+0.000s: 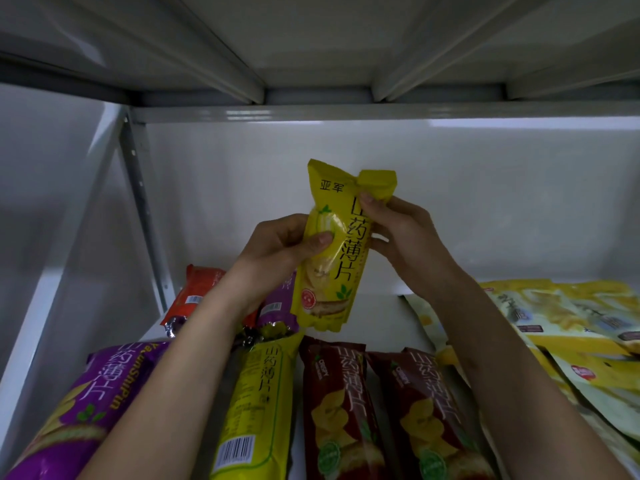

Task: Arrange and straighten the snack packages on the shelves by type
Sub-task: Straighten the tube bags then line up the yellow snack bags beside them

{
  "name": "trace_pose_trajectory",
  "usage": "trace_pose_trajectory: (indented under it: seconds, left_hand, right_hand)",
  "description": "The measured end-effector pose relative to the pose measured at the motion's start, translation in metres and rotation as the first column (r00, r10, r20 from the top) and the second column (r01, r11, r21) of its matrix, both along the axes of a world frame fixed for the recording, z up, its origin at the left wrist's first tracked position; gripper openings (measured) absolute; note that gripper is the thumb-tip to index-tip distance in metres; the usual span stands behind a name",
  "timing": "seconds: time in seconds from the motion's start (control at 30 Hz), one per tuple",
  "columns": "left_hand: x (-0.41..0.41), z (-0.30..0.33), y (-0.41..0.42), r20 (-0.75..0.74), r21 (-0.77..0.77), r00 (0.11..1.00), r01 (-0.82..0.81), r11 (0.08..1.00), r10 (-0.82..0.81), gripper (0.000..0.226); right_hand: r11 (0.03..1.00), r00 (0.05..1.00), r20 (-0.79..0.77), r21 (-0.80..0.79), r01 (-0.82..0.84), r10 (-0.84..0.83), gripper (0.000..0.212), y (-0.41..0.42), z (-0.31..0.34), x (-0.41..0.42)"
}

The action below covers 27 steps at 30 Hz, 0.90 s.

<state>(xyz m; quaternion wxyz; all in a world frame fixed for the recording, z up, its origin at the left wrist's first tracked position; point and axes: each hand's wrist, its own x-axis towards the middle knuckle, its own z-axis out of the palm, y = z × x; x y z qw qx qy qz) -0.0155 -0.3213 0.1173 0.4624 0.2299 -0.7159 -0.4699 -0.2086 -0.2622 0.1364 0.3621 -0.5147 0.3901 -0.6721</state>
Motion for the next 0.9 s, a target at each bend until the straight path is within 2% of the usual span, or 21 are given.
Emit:
trace_pose_trajectory:
  seconds: [0.1, 0.23, 0.33, 0.5, 0.63, 0.77, 0.9]
  left_hand:
    - [0.002, 0.002, 0.001, 0.003, -0.010, 1.000, 0.019, 1.000, -0.018, 0.038]
    - [0.001, 0.002, 0.005, 0.101, 0.055, 0.990, 0.095, 0.994, -0.100, 0.048]
    - [0.000, 0.000, 0.005, 0.158, 0.100, 0.981, 0.099, 0.990, -0.113, 0.050]
    - [0.001, 0.002, 0.005, 0.106, 0.082, 0.993, 0.034, 0.996, -0.042, 0.048]
    - [0.002, 0.002, 0.006, 0.137, 0.079, 0.987, 0.079, 0.994, -0.089, 0.047]
    - [0.001, -0.002, 0.006, 0.198, 0.169, 0.956, 0.185, 0.968, -0.217, 0.053]
    - [0.001, -0.003, 0.006, 0.240, 0.131, 0.958, 0.129, 0.983, -0.158, 0.049]
  right_hand:
    - [0.999, 0.999, -0.018, 0.022, -0.031, 0.032, 0.035, 0.000, -0.002, -0.001]
    - [0.996, 0.996, -0.013, -0.001, 0.084, -0.084, 0.021, -0.001, -0.002, -0.005]
    - [0.997, 0.997, 0.001, 0.026, 0.071, -0.071, 0.028, -0.001, -0.001, -0.007]
    - [0.993, 0.997, -0.038, 0.097, -0.063, 0.067, 0.051, 0.001, 0.000, -0.007]
    - [0.996, 0.996, -0.076, 0.084, -0.040, 0.047, 0.047, 0.003, -0.001, -0.008]
    - [0.997, 0.998, -0.046, 0.066, 0.038, -0.035, 0.034, 0.004, 0.000, -0.009]
    - [0.996, 1.000, 0.011, 0.090, -0.005, 0.004, 0.046, 0.002, 0.000, -0.011]
